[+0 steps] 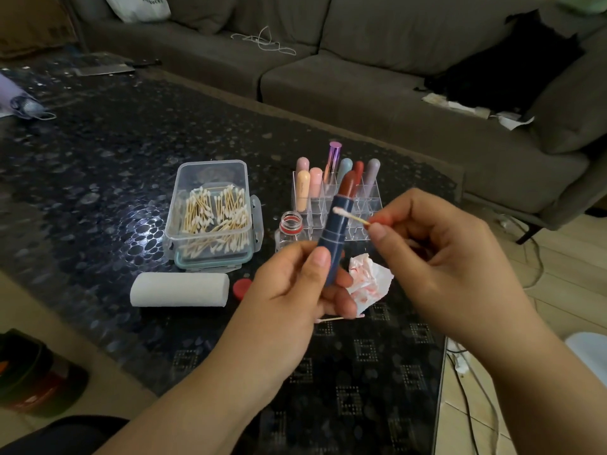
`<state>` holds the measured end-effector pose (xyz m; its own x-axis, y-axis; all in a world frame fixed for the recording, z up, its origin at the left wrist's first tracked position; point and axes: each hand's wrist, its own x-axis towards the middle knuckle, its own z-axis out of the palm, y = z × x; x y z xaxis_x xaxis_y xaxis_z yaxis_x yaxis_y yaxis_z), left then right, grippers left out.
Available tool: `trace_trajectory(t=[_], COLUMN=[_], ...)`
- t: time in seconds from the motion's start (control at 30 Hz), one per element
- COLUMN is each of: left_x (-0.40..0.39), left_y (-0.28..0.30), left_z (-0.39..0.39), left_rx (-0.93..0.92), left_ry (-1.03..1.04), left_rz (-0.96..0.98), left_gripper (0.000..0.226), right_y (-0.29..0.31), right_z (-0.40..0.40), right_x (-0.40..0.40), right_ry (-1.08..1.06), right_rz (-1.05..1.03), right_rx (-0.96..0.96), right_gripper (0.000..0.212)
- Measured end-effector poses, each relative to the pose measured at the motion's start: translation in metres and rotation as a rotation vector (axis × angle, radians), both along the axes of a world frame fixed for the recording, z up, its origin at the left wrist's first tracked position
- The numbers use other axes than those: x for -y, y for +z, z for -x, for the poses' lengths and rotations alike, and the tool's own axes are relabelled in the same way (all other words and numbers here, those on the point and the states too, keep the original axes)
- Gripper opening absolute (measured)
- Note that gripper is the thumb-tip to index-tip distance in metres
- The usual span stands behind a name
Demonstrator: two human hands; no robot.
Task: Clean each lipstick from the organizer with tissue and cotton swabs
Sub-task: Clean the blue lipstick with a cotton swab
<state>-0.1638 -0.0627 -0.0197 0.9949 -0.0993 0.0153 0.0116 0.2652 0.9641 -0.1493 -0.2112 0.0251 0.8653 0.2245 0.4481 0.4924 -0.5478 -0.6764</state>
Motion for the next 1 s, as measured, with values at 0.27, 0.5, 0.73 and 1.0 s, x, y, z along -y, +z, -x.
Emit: trace_trajectory(t=[0.27, 0.5, 0.73, 1.0], left_x=[-0.004, -0.004, -0.003, -0.006], left_y=[0.008, 0.006, 0.007, 0.007], left_z=[0.002, 0.000, 0.002, 0.001], left_rx=[-0.261, -0.249, -0.233, -0.315], left_ry=[-0.230, -0.263, -0.239, -0.333], left_rz=[0.445, 0.422, 0.332, 0.466], left_gripper=[0.029, 0.017, 0.028, 0.036], right_y=[0.000, -0.003, -0.004, -0.004], right_z=[-0.002, -0.003, -0.003, -0.003], right_x=[0.004, 0.006, 0.009, 0.010], right_ry=[0.029, 0.052, 0.085, 0.117], right_rz=[0.012, 0.004, -0.019, -0.022], right_rx=[-0.021, -0.053, -0.102, -0.143], right_gripper=[0.005, 0.007, 0.007, 0.008])
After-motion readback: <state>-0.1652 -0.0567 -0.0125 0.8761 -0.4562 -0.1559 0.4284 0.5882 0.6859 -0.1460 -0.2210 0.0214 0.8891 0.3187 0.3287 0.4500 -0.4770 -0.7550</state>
